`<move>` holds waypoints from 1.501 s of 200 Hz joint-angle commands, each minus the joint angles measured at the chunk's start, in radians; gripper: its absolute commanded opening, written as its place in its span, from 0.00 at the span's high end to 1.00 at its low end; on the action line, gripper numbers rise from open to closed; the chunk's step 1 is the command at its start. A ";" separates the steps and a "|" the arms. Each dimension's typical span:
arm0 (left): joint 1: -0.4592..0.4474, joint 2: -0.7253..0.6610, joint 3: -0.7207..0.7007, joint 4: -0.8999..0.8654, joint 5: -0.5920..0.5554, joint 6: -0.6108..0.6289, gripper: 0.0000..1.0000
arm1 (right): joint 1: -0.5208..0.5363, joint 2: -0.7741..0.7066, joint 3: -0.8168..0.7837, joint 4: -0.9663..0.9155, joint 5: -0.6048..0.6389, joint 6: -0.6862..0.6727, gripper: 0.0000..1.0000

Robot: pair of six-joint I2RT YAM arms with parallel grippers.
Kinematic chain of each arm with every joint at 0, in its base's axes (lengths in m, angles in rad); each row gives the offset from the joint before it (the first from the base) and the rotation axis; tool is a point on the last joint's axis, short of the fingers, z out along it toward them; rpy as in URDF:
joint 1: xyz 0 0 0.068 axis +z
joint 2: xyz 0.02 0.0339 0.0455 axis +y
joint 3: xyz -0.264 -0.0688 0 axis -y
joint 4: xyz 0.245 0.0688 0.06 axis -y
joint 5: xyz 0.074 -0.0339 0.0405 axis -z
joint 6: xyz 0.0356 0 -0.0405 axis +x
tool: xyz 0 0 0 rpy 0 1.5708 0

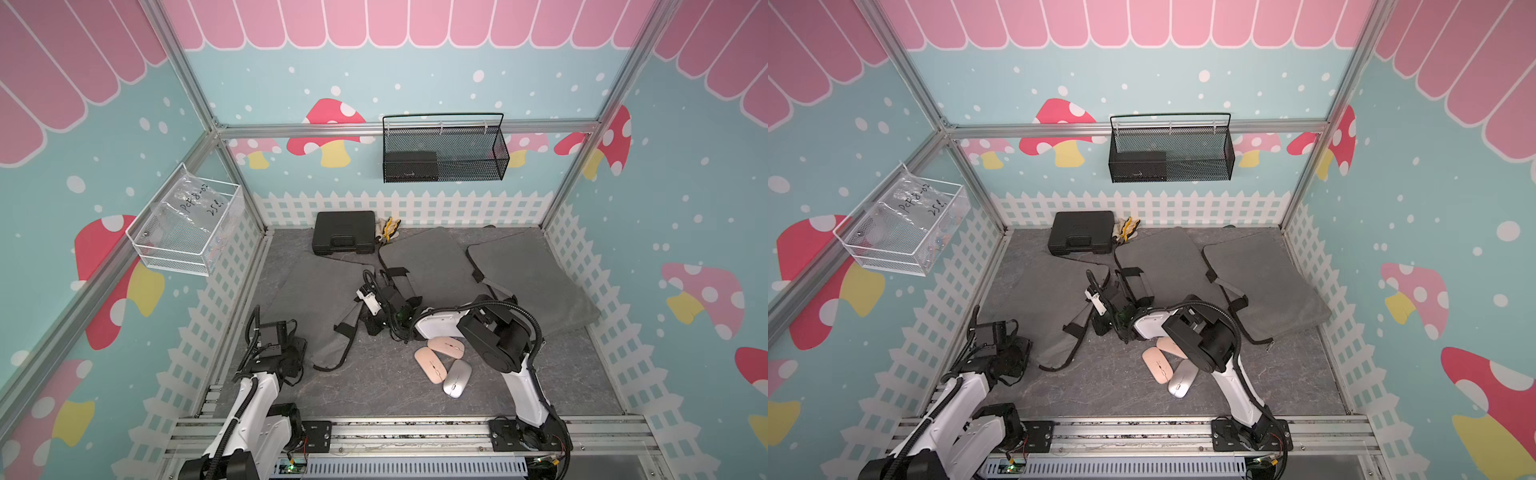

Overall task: Put the mouse into the laptop bag
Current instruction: Unzip the zipper on the zippered laptop bag.

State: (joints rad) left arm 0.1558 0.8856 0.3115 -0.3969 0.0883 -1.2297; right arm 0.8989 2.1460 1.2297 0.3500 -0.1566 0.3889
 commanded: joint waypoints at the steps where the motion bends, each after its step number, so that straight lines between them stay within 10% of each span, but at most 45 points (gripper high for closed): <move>1: -0.003 0.055 -0.034 -0.004 0.011 -0.030 0.83 | 0.054 -0.058 -0.054 0.006 -0.014 -0.026 1.00; 138: -0.003 0.049 -0.041 -0.010 -0.054 -0.048 0.93 | 0.348 -0.082 -0.158 0.089 -0.023 0.054 1.00; 192: -0.002 0.058 0.007 -0.058 -0.088 0.015 0.16 | 0.305 -0.107 -0.175 0.108 -0.005 0.048 1.00; 300: 0.040 0.142 0.083 -0.123 -0.081 0.113 0.03 | 0.097 -0.167 -0.292 0.179 -0.021 0.096 1.00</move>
State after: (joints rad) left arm 0.1810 1.0088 0.4080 -0.4446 0.0307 -1.1393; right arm 1.0290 2.0243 0.9730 0.4908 -0.2077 0.4656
